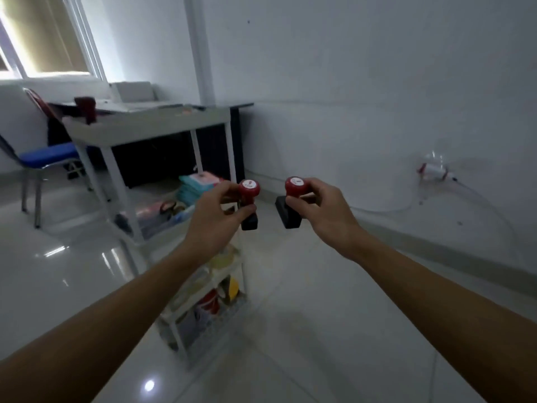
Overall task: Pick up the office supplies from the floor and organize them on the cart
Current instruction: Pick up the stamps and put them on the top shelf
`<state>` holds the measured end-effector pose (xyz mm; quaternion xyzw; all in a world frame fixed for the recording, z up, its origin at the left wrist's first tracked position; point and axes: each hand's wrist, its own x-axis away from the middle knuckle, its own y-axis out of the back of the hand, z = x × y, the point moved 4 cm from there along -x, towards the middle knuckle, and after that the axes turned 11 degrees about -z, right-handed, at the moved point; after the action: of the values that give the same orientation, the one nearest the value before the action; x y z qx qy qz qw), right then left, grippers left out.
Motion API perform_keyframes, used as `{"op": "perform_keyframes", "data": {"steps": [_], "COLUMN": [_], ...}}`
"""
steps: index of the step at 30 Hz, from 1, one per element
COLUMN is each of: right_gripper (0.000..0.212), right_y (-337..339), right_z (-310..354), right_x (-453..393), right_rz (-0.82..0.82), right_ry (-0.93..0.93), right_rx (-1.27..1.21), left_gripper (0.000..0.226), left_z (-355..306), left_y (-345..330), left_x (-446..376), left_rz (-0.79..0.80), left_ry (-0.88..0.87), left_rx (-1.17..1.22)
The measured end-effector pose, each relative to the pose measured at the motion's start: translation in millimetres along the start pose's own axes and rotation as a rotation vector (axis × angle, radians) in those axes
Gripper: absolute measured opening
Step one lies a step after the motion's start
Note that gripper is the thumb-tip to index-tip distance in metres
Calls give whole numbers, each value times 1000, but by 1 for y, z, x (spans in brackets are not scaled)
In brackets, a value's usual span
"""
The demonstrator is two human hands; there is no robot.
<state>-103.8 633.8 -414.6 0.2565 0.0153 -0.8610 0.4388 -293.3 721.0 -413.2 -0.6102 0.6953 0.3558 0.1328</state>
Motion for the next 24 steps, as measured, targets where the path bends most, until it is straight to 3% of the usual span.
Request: {"op": "perform_keyframes", "data": {"steps": [6,9,17,21,24], "right_gripper": [21,20,27,31,33], "right_y": [-11,-19,-78,-122,-162], "right_z": [47,79,131,144,152], "right_x": [-128,-181,-258,-274,-280], "right_rz": [16,68,204,273,321], "right_ry": [118,157,239,292,325], "right_rx": [42,63,55,12,6], "left_gripper": [24,37,35,50,39], "left_z": [-11,-29,-33,-6,8], "left_y": [4,17,86,124,148], "left_x": [-114,-164,-241,-259,-275], "left_rz": [-136,-96,-154,-97,-10], "left_ry": [35,1,57,141,148], "left_rx": [59,16,-69,-240,-435]}}
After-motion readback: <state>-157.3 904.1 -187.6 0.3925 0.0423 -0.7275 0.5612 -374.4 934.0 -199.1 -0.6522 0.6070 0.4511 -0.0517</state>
